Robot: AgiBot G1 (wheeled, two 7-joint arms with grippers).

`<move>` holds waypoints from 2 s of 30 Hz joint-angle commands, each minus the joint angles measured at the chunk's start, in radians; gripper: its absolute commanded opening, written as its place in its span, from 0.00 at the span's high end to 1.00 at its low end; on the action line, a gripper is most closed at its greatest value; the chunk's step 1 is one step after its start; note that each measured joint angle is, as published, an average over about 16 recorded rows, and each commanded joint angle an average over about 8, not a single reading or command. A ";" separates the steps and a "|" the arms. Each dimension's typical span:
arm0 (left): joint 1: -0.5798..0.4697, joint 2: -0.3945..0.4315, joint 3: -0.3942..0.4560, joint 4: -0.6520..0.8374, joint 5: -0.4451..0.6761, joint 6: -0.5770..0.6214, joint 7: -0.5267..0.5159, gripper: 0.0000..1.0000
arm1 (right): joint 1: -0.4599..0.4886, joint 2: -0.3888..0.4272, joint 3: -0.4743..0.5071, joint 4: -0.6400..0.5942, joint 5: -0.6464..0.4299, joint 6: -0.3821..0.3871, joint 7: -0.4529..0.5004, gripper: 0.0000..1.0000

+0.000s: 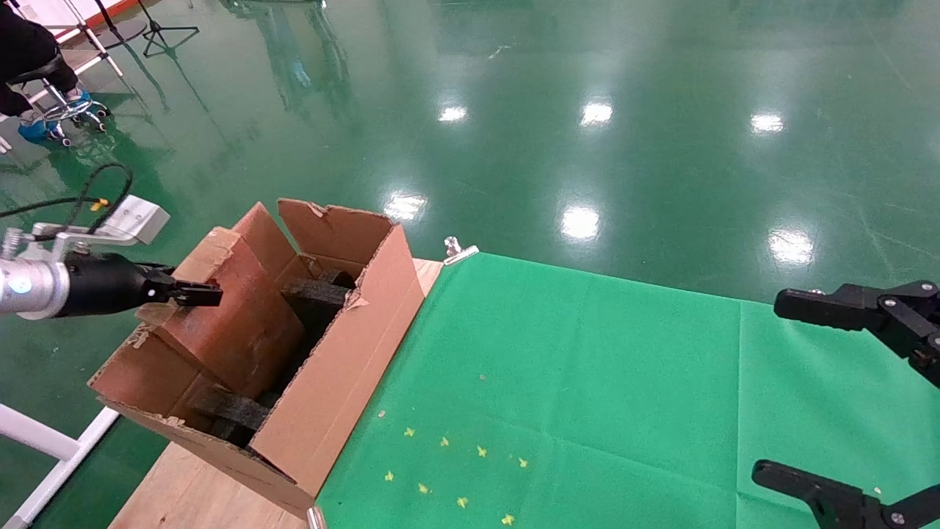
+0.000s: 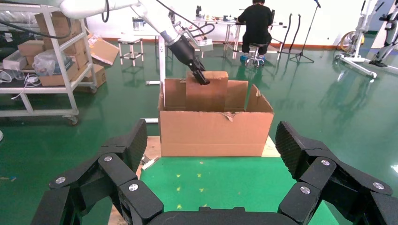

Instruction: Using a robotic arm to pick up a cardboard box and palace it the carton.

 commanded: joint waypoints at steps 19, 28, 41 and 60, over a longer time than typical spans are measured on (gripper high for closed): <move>-0.007 0.113 0.058 0.165 0.106 -0.068 -0.047 0.00 | 0.000 0.000 0.000 0.000 0.000 0.000 0.000 0.00; -0.007 0.111 0.058 0.161 0.108 -0.065 -0.047 0.00 | 0.000 0.000 0.000 0.000 0.000 0.000 0.000 0.00; -0.005 0.106 0.058 0.153 0.109 -0.063 -0.046 0.00 | 0.000 0.000 0.000 0.000 0.000 0.000 0.000 0.00; -0.046 0.027 -0.019 -0.130 -0.058 0.069 0.054 0.00 | 0.000 0.000 -0.001 0.000 0.001 0.001 0.000 0.00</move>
